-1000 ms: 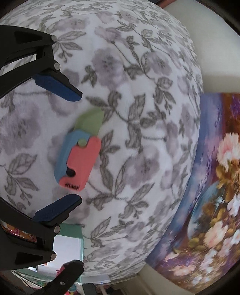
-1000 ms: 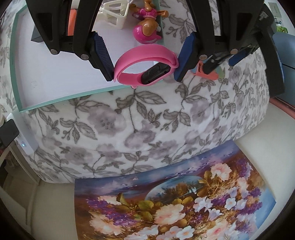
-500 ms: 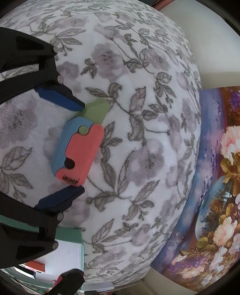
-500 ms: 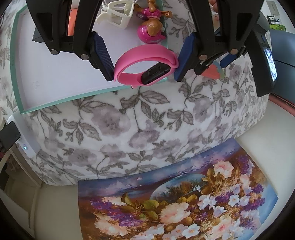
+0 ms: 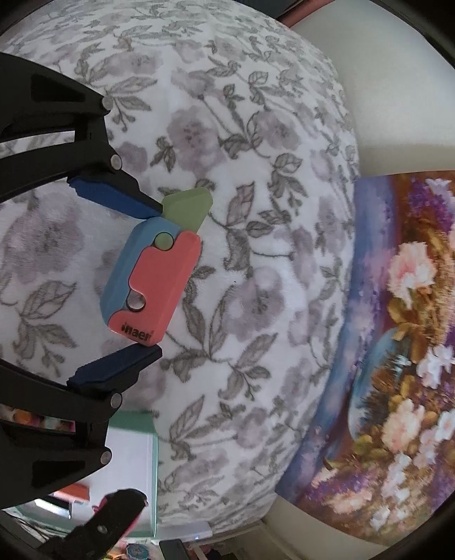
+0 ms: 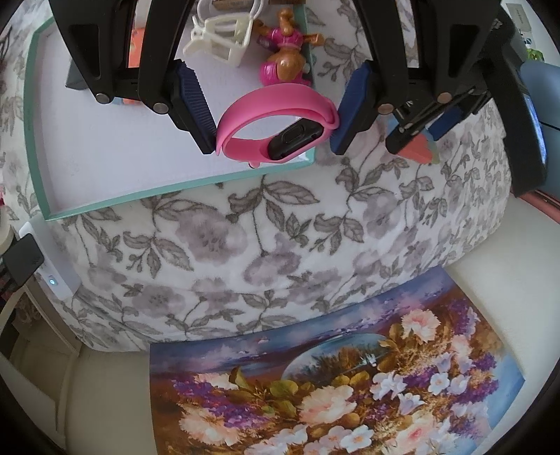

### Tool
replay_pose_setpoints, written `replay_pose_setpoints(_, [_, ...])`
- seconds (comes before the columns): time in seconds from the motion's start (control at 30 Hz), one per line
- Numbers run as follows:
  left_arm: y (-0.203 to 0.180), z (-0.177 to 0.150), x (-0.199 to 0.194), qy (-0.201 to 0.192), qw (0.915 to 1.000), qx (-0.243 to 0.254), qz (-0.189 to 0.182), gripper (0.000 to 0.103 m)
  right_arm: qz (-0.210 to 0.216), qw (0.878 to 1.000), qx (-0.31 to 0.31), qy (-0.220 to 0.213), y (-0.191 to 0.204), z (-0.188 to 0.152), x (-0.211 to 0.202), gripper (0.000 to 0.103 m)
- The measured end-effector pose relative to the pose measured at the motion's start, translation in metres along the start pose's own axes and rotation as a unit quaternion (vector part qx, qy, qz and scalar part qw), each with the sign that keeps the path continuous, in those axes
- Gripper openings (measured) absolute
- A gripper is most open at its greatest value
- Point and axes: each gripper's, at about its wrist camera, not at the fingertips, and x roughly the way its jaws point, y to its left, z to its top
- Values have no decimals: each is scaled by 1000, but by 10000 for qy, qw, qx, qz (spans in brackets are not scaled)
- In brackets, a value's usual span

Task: Organize rigid objects
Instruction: 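Grasp the orange-blue toy with the left tool while the right tool holds the pink band, then carry the orange-blue toy with the left tool while the right tool carries the pink band to the tray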

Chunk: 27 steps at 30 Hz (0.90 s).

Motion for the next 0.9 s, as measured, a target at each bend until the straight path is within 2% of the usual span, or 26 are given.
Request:
replay_pose_setpoints(0.47, [-23, -22, -94, -606, 9976, 217, -270, 74, -50, 9997, 40, -256, -12, -27, -69, 70])
replay_pose_setpoints(0.67, [-43, -41, -114, -687, 9957, 436, -451, 74, -133, 9995, 96, -267, -29, -45, -81, 70])
replay_pose_setpoints(0.9, [-75, -65, -122, -657, 9931, 837, -489, 74, -455, 9974, 528, -187, -75, -73, -85, 70])
